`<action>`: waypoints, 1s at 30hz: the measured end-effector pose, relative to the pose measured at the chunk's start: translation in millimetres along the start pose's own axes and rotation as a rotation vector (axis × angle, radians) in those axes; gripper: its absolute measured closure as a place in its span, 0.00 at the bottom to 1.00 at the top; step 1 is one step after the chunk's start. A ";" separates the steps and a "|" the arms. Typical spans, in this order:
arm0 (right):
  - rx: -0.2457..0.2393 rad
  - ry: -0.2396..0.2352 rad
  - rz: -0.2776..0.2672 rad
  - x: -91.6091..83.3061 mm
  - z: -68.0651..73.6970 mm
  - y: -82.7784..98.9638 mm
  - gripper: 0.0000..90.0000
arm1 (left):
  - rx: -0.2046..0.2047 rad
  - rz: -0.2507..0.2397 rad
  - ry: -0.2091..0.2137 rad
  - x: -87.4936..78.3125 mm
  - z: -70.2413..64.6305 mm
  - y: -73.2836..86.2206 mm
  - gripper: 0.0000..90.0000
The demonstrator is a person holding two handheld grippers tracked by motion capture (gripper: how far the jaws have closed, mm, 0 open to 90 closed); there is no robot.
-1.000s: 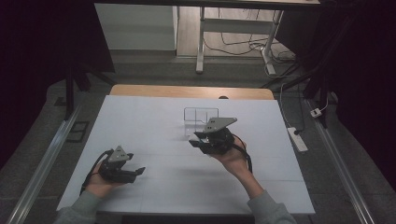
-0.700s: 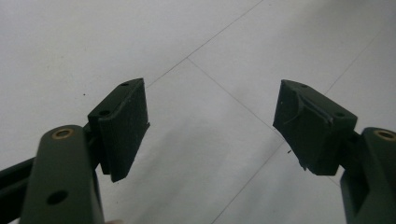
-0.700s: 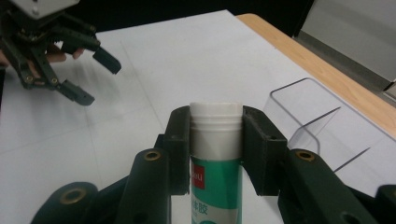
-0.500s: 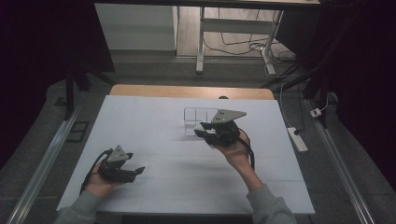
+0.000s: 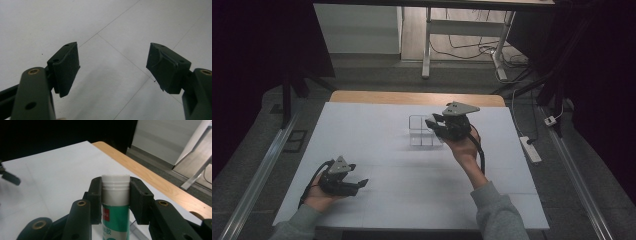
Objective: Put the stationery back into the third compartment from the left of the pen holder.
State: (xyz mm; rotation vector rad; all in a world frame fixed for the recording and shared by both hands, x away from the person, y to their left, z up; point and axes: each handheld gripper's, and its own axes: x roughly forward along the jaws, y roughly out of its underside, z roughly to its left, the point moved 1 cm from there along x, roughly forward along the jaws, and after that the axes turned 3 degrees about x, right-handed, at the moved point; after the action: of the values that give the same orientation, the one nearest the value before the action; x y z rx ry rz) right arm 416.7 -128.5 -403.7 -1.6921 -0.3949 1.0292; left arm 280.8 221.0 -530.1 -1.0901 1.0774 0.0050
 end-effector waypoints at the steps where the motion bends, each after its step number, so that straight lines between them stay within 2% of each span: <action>1: 0.007 0.004 -0.005 1.9 -1.9 -0.3 0.71 | 0.000 0.001 0.000 0.0 -0.1 0.0 0.29; 9: 0.048 0.045 0.006 17.4 -18.6 -1.3 0.71 | 0.001 0.005 0.000 0.6 0.2 0.1 0.29; 17: 0.132 0.060 -0.019 30.3 -33.3 1.9 0.71 | -0.003 0.005 -0.002 0.7 0.6 0.4 0.29; 23: 0.138 0.093 -0.026 34.0 -41.2 -0.5 0.71 | -0.005 0.007 -0.003 1.0 0.8 0.5 0.29; 30: 0.160 0.099 -0.063 39.8 -49.1 -3.4 0.71 | -0.004 0.008 -0.003 1.0 0.8 0.6 0.29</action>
State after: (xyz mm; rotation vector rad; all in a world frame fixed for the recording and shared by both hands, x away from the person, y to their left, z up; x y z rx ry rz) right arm 478.9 -129.6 -415.0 -1.5698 -0.2918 0.9036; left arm 281.5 221.4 -531.2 -1.0890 1.0796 0.0147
